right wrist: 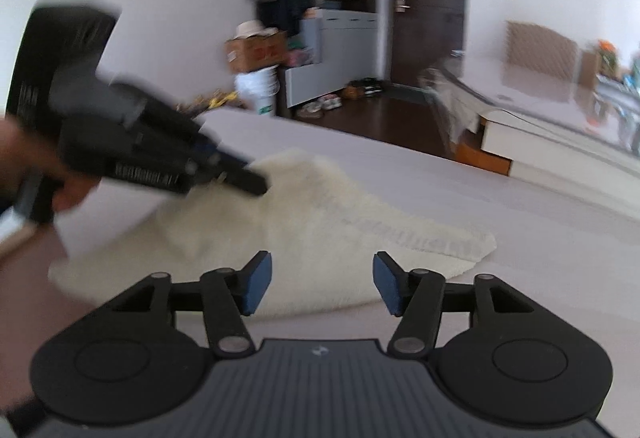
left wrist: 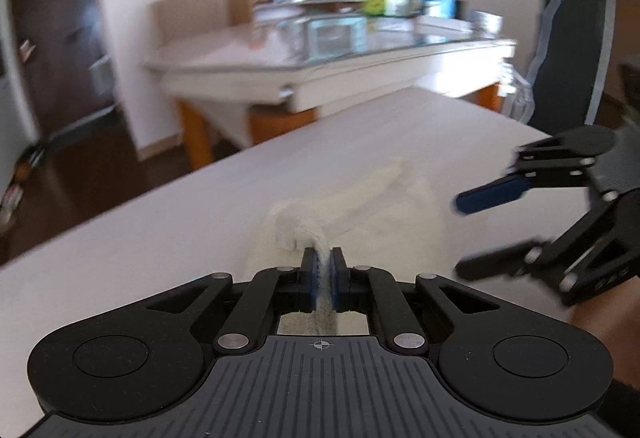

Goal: Fold towel

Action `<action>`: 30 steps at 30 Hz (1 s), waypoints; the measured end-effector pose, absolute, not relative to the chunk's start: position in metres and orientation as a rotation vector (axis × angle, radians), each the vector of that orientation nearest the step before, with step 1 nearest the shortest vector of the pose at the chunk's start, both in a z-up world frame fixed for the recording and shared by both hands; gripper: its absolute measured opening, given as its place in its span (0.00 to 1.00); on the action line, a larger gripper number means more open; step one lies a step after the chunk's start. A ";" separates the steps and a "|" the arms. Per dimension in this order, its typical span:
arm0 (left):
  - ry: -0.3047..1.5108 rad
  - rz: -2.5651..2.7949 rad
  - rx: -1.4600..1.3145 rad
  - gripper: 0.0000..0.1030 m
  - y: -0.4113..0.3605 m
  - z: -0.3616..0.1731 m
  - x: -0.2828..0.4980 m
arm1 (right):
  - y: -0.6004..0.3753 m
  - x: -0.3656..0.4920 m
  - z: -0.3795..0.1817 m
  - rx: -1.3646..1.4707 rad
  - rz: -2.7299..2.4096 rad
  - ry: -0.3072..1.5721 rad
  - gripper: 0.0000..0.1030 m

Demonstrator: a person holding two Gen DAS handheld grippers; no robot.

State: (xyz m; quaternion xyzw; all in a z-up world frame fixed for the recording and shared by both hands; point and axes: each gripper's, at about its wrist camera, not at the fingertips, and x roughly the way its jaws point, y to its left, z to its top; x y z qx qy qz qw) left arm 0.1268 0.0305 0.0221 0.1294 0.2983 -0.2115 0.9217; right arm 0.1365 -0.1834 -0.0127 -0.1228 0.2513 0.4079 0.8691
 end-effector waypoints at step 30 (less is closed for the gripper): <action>0.621 -0.804 0.445 0.50 -0.010 0.009 0.058 | -0.207 0.049 -0.021 -0.693 1.010 0.361 0.20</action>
